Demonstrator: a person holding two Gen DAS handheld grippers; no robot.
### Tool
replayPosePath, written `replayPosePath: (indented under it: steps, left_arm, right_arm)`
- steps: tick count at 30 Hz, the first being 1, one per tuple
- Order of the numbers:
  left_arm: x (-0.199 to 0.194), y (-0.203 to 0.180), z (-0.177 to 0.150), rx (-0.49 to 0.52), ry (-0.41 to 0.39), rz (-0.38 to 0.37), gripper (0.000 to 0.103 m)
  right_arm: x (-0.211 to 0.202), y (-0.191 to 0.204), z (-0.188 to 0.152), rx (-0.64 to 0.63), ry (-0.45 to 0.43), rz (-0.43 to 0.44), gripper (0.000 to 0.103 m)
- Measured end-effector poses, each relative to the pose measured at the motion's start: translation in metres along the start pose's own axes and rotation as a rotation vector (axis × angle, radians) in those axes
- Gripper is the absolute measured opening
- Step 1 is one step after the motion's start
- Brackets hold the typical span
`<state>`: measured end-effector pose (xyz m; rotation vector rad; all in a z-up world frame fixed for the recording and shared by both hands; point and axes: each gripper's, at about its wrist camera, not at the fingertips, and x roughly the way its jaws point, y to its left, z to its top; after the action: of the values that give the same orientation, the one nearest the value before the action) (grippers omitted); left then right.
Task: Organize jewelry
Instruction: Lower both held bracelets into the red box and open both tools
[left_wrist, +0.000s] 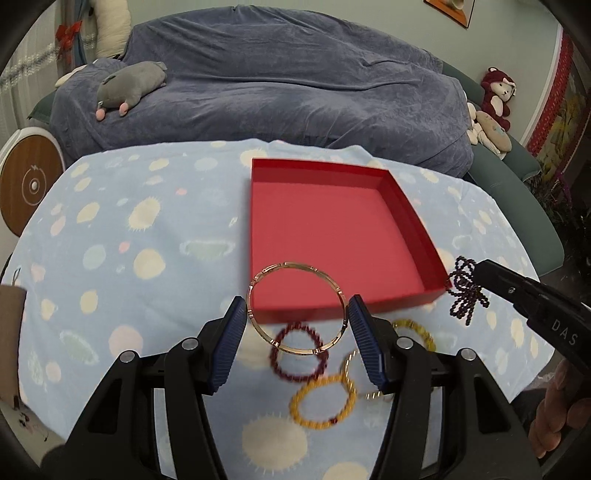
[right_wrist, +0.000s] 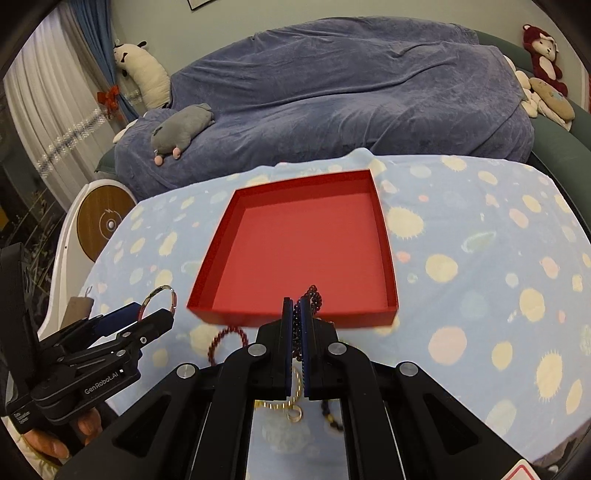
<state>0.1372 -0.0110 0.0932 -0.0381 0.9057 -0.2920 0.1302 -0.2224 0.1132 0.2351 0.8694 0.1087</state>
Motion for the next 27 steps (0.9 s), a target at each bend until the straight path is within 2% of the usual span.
replayPosePath:
  steps: [5,11,16,21,23,25,27]
  left_arm:
    - [0.05,0.0,0.061,-0.008,-0.001,-0.016,0.055]
    - [0.124,-0.002,0.103,0.025,0.05,0.02,0.055]
    - [0.174,0.002,0.118,0.038,0.101,0.045,0.055]
    - [0.202,0.006,0.122,0.052,0.128,0.073,0.055]
    - [0.208,0.009,0.122,0.044,0.139,0.09,0.055]
    - [0.209,0.013,0.122,0.021,0.139,0.093,0.061]
    - [0.205,0.012,0.123,0.018,0.131,0.09,0.064]
  right_arm:
    - [0.052,-0.005,0.056,0.002,0.005,0.008,0.004]
    - [0.12,-0.011,0.096,-0.01,0.04,-0.002,0.004]
    - [0.167,-0.025,0.111,-0.008,0.084,-0.03,0.004]
    - [0.196,-0.038,0.112,-0.002,0.129,-0.065,0.005]
    - [0.197,-0.043,0.11,0.011,0.125,-0.082,0.009]
    - [0.192,-0.045,0.109,0.021,0.116,-0.076,0.014]
    - [0.184,-0.045,0.109,0.02,0.098,-0.08,0.023]
